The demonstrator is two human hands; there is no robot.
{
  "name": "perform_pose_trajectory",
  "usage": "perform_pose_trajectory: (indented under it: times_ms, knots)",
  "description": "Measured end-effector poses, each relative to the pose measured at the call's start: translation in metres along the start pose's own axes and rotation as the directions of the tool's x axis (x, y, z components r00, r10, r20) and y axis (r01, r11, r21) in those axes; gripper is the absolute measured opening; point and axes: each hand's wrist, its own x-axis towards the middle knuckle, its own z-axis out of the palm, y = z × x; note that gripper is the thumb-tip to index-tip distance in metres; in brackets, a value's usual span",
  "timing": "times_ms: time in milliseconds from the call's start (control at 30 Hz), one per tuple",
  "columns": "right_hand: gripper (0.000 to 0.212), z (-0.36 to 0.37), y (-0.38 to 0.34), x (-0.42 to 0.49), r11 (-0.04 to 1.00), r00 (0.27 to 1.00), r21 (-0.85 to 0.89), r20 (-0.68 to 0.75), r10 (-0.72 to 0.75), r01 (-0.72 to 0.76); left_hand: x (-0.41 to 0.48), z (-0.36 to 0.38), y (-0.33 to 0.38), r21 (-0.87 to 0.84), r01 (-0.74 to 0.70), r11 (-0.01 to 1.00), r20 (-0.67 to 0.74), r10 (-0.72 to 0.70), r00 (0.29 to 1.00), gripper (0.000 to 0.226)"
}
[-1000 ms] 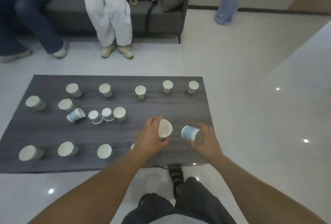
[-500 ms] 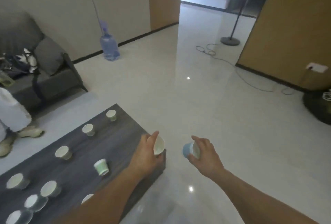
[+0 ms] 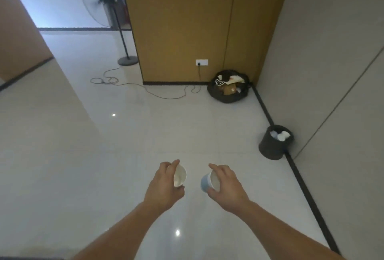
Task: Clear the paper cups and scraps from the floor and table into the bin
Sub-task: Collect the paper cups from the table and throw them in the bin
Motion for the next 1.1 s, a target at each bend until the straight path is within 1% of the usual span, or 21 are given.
perform_pose_trajectory:
  times_ms: [167, 367, 533, 667, 733, 900, 967, 1100]
  knots:
    - [0.072, -0.057, 0.073, 0.021, 0.982, 0.973, 0.033, -0.132, 0.188, -0.186, 0.085, 0.046, 0.072, 0.005, -0.152, 0.988, 0.105, 0.150, 0.983, 0.084]
    - [0.072, -0.110, 0.145, 0.077, 0.948, 0.928, 0.024, -0.198, 0.316, -0.318, 0.197, 0.106, 0.134, -0.016, -0.282, 0.959, 0.214, 0.278, 0.936, 0.083]
    - [0.071, -0.158, 0.199, 0.122, 0.902, 0.868, 0.032, -0.261, 0.423, -0.430, 0.298, 0.151, 0.195, -0.074, -0.371, 0.926, 0.267, 0.376, 0.887, 0.081]
    - [0.070, -0.192, 0.243, 0.149, 0.855, 0.804, 0.045, -0.318, 0.502, -0.517, 0.365, 0.178, 0.244, -0.107, -0.473, 0.874, 0.304, 0.482, 0.822, 0.081]
    - [0.070, -0.205, 0.263, 0.158, 0.822, 0.767, 0.071, -0.323, 0.555, -0.565, 0.389, 0.191, 0.265, -0.127, -0.487, 0.864, 0.322, 0.501, 0.803, 0.080]
    - [0.070, -0.247, 0.330, 0.194, 0.778, 0.706, 0.096, -0.363, 0.608, -0.621, 0.447, 0.233, 0.319, -0.215, -0.509, 0.833, 0.359, 0.552, 0.752, 0.081]
    - [0.071, -0.265, 0.363, 0.215, 0.778, 0.705, 0.094, -0.366, 0.608, -0.622, 0.471, 0.254, 0.345, -0.242, -0.508, 0.827, 0.365, 0.563, 0.742, 0.082]
    - [0.070, -0.306, 0.428, 0.262, 0.788, 0.718, 0.094, -0.358, 0.597, -0.608, 0.517, 0.295, 0.394, -0.241, -0.485, 0.841, 0.386, 0.541, 0.747, 0.081]
